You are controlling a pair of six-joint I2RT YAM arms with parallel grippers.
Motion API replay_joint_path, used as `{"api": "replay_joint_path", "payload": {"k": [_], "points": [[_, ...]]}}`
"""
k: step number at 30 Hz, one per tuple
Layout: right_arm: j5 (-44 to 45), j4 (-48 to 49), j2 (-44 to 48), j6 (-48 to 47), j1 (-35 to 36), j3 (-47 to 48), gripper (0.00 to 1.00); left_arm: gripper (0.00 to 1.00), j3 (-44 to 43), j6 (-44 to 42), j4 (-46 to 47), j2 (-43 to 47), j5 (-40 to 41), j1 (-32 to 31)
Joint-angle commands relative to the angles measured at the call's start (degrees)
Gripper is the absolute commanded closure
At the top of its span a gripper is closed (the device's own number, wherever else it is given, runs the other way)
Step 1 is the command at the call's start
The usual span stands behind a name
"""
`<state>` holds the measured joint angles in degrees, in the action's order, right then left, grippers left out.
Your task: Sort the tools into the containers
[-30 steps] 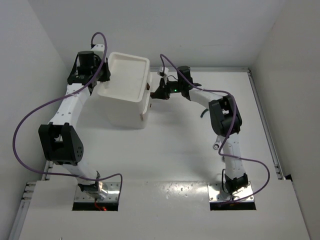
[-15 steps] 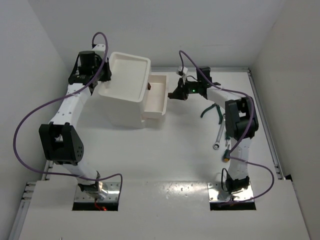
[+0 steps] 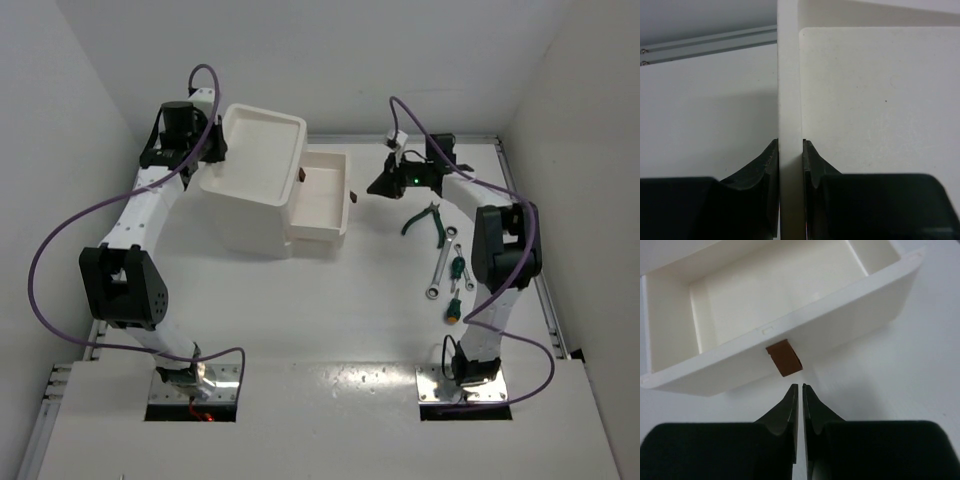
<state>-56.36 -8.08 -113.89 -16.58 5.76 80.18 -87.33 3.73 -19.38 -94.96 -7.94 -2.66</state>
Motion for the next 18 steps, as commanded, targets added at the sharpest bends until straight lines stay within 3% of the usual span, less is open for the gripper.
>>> {"api": "replay_joint_path", "payload": {"k": [1,5,6,9,15,18], "points": [[-0.4,0.3,4.2,-4.0,-2.1,-0.4,0.95,1.00,4.7,4.0,-11.1,-5.1,-4.0,-1.8],[-1.3,-3.7,5.3,-6.2,-2.6,-0.9,0.97,1.00,4.7,4.0,-11.1,-5.1,-3.4,-1.8],[-1.3,-3.7,5.8,-6.2,-2.6,-0.9,0.82,1.00,4.7,4.5,-11.1,-4.6,-3.4,-1.8],[-3.2,-3.7,5.8,-6.7,-2.6,-1.4,0.59,1.00,5.3,4.5,-11.1,-4.1,-2.9,-1.8],[-5.9,-7.1,1.6,-10.1,-0.7,2.6,0.37,1.00,5.9,4.5,-11.1,-4.1,-2.9,-1.8],[-5.3,-5.5,-0.6,-10.1,0.5,4.0,0.35,1.00,5.9,4.5,-11.1,-3.6,-2.9,-1.8]]}}
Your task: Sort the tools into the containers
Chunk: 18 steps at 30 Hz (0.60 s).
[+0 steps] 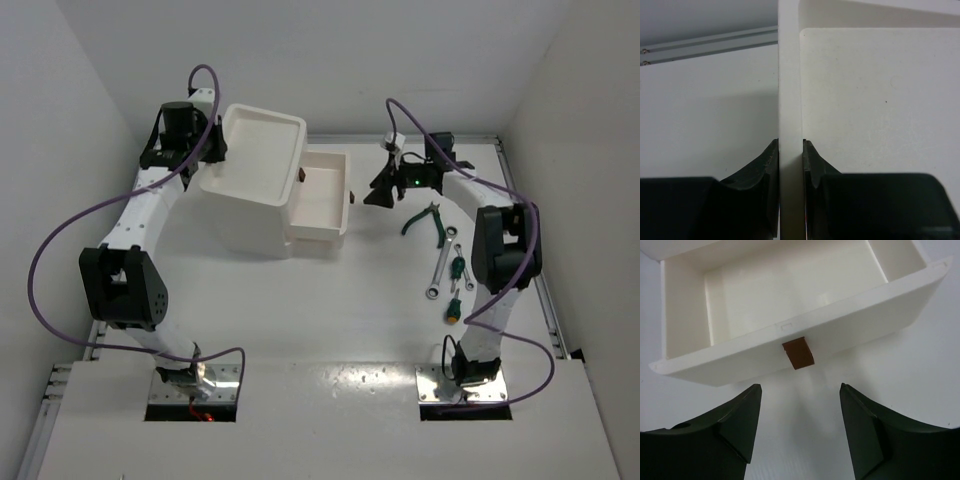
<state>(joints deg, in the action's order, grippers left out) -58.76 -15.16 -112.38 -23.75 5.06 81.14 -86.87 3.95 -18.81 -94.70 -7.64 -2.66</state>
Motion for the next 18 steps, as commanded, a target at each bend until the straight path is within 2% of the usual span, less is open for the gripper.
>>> {"api": "replay_joint_path", "payload": {"k": [1,5,6,8,9,11,13,14,16,17,18], "points": [[-2.3,2.1,-2.8,-3.0,1.2,3.9,0.35,1.00,5.4,4.3,-11.7,-3.8,-3.2,-1.8],[-1.0,0.3,-6.9,0.0,1.2,10.0,0.38,1.00,5.4,4.3,-11.7,-3.8,-2.6,-1.8],[-0.4,0.3,-6.9,4.6,0.7,10.6,0.39,1.00,5.4,4.3,-11.7,-3.8,-2.6,-1.8],[1.6,7.2,-5.5,9.9,-0.5,7.5,0.41,1.00,5.4,4.3,-11.7,-3.3,-2.1,-1.8],[4.4,10.6,-1.3,14.8,-1.6,1.7,0.41,1.00,5.9,4.8,-11.7,-3.3,-2.1,-1.8],[8.7,17.8,4.0,19.6,-2.7,-3.9,0.42,1.00,5.9,4.8,-11.7,-2.8,-1.6,-1.8],[17.2,12.6,9.9,22.9,-3.5,-5.4,0.47,1.00,6.5,5.9,-11.2,-2.8,-1.1,-1.8],[22.9,2.9,11.1,22.9,-4.0,-4.1,0.48,1.00,6.5,5.9,-11.2,-2.1,-1.1,-1.8],[28.6,-7.6,14.6,20.9,-4.6,-0.6,0.53,1.00,7.0,6.6,-11.2,-1.4,-0.4,-1.8],[32.5,-15.1,16.3,18.1,-5.8,-0.6,0.53,1.00,7.7,7.1,-11.2,-0.8,0.3,-1.8],[34.2,-17.9,18.2,16.8,-5.9,-1.4,0.53,1.00,7.7,7.1,-11.2,-0.3,0.3,-1.8]]}}
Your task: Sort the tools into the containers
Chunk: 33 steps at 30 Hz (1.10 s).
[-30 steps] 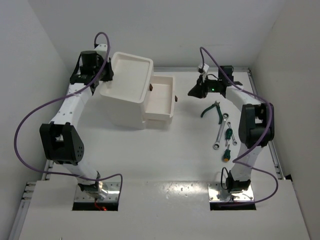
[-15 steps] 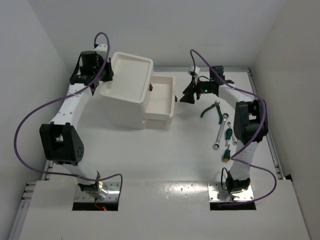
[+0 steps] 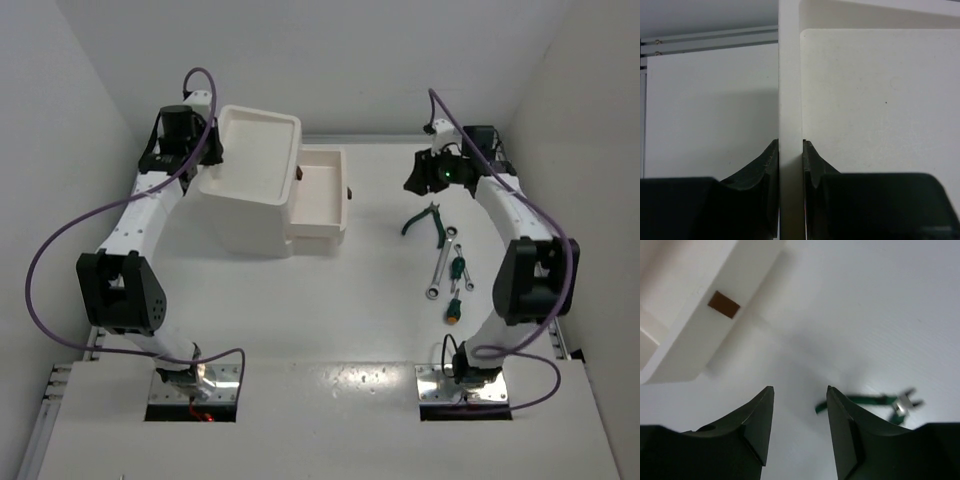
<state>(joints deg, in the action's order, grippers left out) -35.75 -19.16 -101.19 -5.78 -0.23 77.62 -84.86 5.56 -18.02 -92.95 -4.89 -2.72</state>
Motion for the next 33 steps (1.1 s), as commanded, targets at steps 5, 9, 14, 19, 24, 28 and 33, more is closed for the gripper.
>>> {"api": "replay_joint_path", "payload": {"k": [5,9,14,19,24,28,33], "points": [[20.4,-31.3,14.8,-7.1,-2.8,0.4,0.48,1.00,7.0,6.0,-11.4,-2.1,-1.3,-1.8],[23.3,-42.9,11.0,-7.6,-6.4,3.1,0.48,1.00,7.0,6.0,-11.4,-2.1,-1.3,-1.8],[24.1,-51.9,3.3,-7.5,-8.4,6.3,0.52,1.00,6.5,5.5,-11.4,-2.7,-1.3,-1.8],[28.4,-49.2,1.3,-4.4,-10.0,0.5,0.52,1.00,6.5,6.0,-10.9,-2.7,-1.3,-1.8],[29.4,-47.2,-3.4,-2.0,-11.7,-1.2,0.49,1.00,6.5,6.0,-10.9,-2.7,-0.7,-1.8],[30.0,-45.0,-7.3,1.7,-13.1,-1.8,0.47,1.00,6.5,5.4,-10.9,-2.2,-0.7,-1.8],[30.0,-43.5,-11.4,5.2,-13.7,1.2,0.46,1.00,7.0,5.4,-10.9,-2.2,-1.3,-1.8]]}}
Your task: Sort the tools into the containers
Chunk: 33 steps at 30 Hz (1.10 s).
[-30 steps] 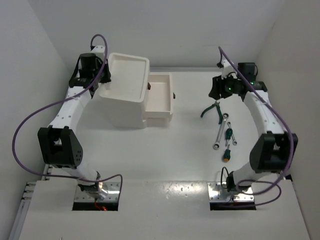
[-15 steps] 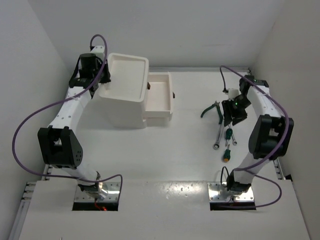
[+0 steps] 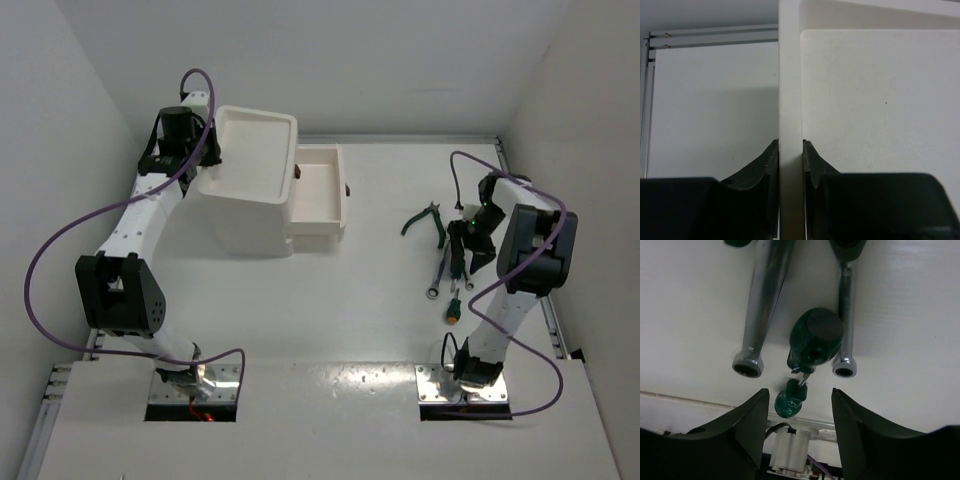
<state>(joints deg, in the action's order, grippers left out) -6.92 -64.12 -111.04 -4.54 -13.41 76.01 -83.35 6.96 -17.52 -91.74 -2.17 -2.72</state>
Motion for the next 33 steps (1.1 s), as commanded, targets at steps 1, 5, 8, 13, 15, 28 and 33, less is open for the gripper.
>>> {"api": "replay_joint_path", "payload": {"k": [1,5,8,13,15,28,33], "points": [[1.2,2.1,-2.4,4.7,-0.5,3.4,0.46,1.00,5.5,4.0,-11.4,-3.4,-4.0,-1.8],[1.7,2.2,-6.7,4.7,-1.1,7.0,0.46,1.00,5.5,4.0,-11.4,-3.9,-4.0,-1.8],[1.2,2.2,-9.3,4.7,-1.1,10.0,0.46,1.00,5.5,4.0,-11.4,-3.9,-4.0,-1.8],[1.2,2.2,-11.3,4.7,0.2,10.7,0.52,1.00,5.5,3.5,-11.4,-4.4,-4.0,-1.8],[1.2,2.2,-11.8,4.2,0.2,11.3,0.54,1.00,5.0,3.5,-11.4,-4.9,-4.0,-1.8],[0.7,0.9,-11.4,2.6,0.2,9.4,0.55,1.00,4.4,3.5,-11.4,-6.1,-3.5,-1.8],[0.7,0.4,-10.3,2.6,0.2,7.7,0.57,1.00,4.4,3.5,-11.4,-6.6,-4.0,-1.8]]}}
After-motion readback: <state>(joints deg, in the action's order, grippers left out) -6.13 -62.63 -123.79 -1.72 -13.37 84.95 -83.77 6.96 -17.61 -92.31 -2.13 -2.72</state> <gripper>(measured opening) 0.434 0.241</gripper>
